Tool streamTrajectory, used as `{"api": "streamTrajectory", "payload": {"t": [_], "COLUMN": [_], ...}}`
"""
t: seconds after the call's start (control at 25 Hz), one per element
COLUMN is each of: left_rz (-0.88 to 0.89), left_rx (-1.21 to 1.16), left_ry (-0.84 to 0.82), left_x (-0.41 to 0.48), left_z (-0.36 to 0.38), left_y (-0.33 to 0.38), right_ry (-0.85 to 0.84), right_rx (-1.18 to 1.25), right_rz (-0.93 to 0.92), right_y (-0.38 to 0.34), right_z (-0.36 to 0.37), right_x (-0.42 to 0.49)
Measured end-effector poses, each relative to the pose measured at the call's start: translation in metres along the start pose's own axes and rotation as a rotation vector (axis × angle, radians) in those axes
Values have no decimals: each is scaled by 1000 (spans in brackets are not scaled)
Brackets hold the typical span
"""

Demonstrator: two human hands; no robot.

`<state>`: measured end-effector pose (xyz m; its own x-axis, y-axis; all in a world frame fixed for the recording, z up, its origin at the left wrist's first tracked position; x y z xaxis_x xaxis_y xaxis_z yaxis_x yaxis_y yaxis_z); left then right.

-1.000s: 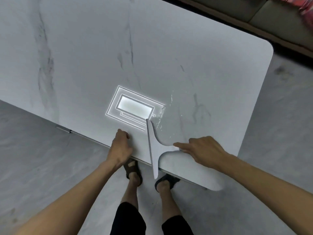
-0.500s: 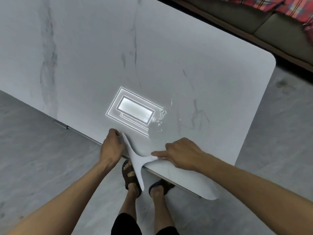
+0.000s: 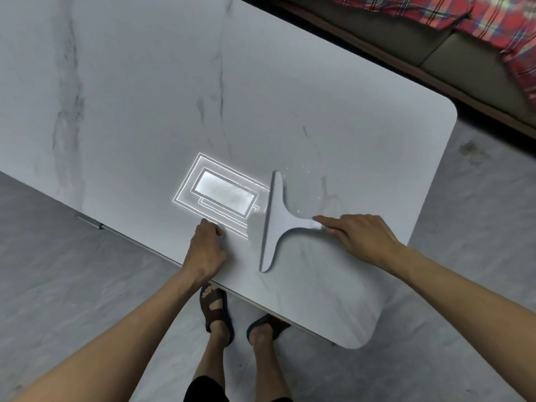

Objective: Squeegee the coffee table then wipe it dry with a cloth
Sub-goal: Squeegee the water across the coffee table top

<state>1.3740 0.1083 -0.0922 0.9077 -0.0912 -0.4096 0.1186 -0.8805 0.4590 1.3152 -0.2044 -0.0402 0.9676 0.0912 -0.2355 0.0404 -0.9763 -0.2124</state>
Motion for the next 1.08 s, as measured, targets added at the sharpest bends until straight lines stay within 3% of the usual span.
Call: {"api": "streamTrajectory", "payload": {"t": [0.2,0.32,0.48,0.56,0.64,0.92,1.08], "left_rz": [81,8,-145,-191,-185,-108,-113], "left_rx": [78,64,45,21,24,59,24], "left_ry": [-68,-11,154,167,126,-31,-39], "left_x": [-2,-1,1,-1,-6,-16,-11], "left_z": [18,14,-6,-12,-13,11,12], "left_y": [28,31,17,9,4,15,41], "right_ry": [22,60,77,85,62,106,6], "right_rx": [-43,14,118,64,-11,-15,-93], "right_rz": [179,202,-11,-187,-251,-94,16], "right_y": [50,38,-36,-79,-97,-6,35], "right_z": [-14,-25,3,32,49,13,-20], "right_x": [-67,-82,-66,-54,-46,-96,-114]}}
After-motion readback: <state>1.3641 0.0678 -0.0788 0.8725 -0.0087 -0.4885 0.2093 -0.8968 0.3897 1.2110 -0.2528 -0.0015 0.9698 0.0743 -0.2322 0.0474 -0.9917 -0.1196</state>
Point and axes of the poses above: each hand's wrist, its own x-axis towards the middle knuckle, its own z-axis out of the palm, y = z × x, the point moved 5 cm from there along x, towards the middle knuckle, and after that the axes turned 14 degrees about y, right-handed, at the moved point
